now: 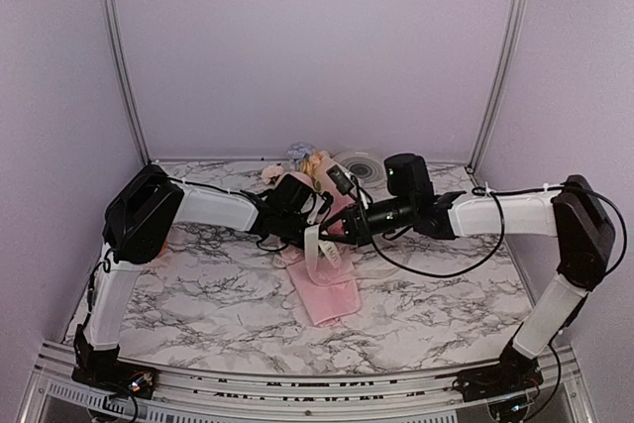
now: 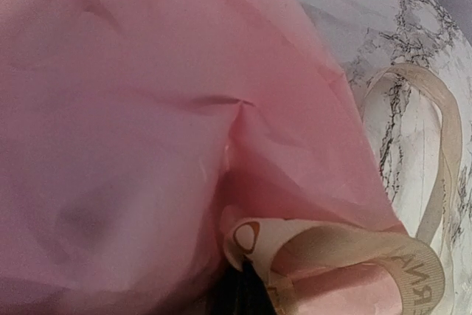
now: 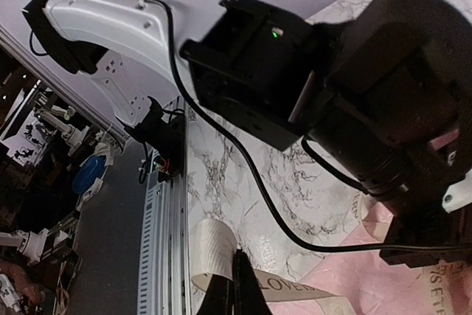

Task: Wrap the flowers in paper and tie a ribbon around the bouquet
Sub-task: Cross the ribbon over the folded bouquet.

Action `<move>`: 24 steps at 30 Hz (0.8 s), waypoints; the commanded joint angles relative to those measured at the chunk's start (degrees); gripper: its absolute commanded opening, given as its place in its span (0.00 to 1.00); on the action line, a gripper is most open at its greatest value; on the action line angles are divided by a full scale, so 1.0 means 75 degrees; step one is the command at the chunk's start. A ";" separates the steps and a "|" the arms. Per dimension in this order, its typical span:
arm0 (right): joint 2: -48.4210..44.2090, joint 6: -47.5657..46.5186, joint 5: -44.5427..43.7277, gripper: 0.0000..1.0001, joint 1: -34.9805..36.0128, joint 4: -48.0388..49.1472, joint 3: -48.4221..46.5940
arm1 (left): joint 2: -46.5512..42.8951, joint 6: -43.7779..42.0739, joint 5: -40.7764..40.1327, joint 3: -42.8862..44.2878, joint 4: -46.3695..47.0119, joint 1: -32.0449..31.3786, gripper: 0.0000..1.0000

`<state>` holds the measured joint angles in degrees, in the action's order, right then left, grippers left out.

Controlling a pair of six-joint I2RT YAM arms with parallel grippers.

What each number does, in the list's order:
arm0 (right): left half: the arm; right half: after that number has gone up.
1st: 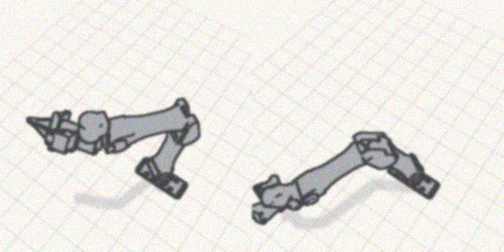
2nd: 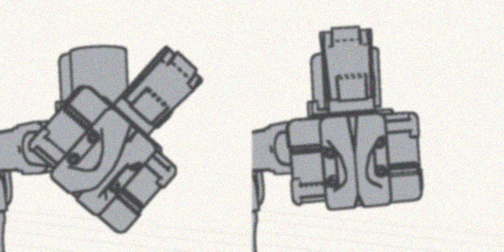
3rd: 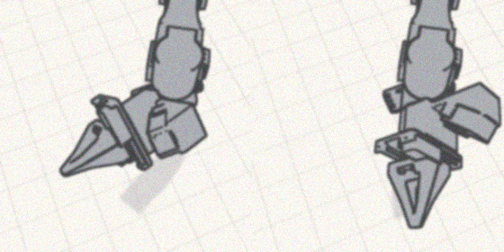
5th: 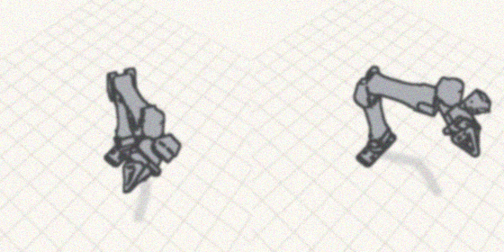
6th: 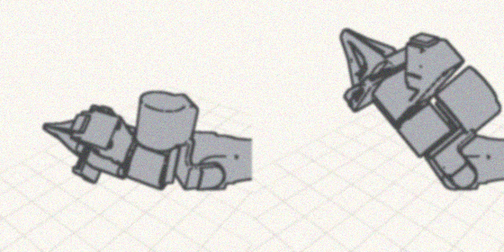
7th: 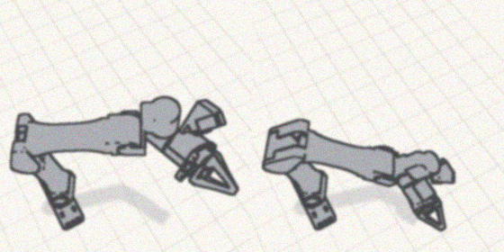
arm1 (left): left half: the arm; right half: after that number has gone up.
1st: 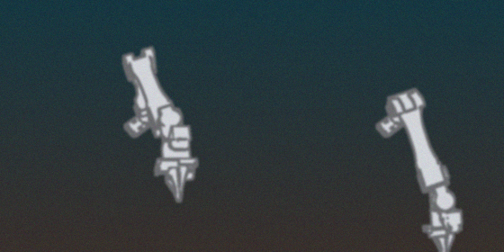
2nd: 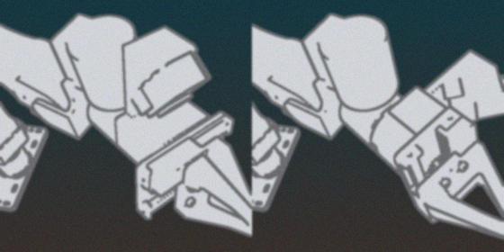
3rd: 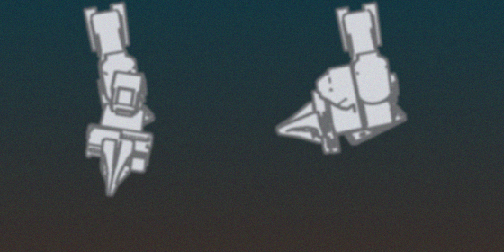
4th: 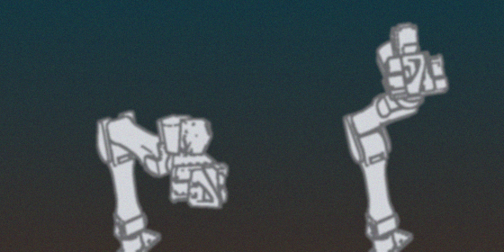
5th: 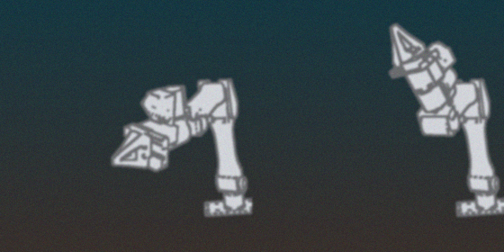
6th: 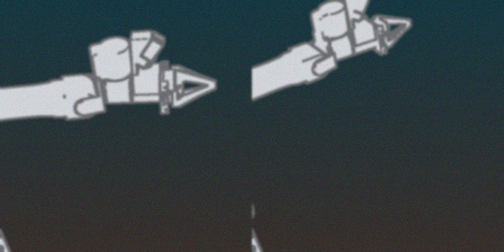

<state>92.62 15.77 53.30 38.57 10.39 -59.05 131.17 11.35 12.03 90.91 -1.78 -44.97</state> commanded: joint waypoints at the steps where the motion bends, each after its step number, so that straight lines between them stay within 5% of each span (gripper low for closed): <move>1: 0.0940 0.0196 -0.0180 0.00 0.0315 0.0589 0.0214 | -0.0004 -0.0151 -0.0040 -0.0080 -0.0385 0.0025 0.00; 9: 0.2273 0.0032 -0.1160 0.00 0.0160 0.0121 0.0132 | -0.0673 -0.0248 -0.0042 -0.0399 -0.0185 0.0134 0.00; 24: 0.2915 0.0251 -0.2018 0.00 -0.0570 -0.0435 -0.0145 | -0.3284 -0.0851 -0.1407 -0.1221 -0.0532 0.0489 0.00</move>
<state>113.73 17.39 40.16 34.96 9.28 -56.45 113.45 7.92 6.35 83.48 -3.29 -40.99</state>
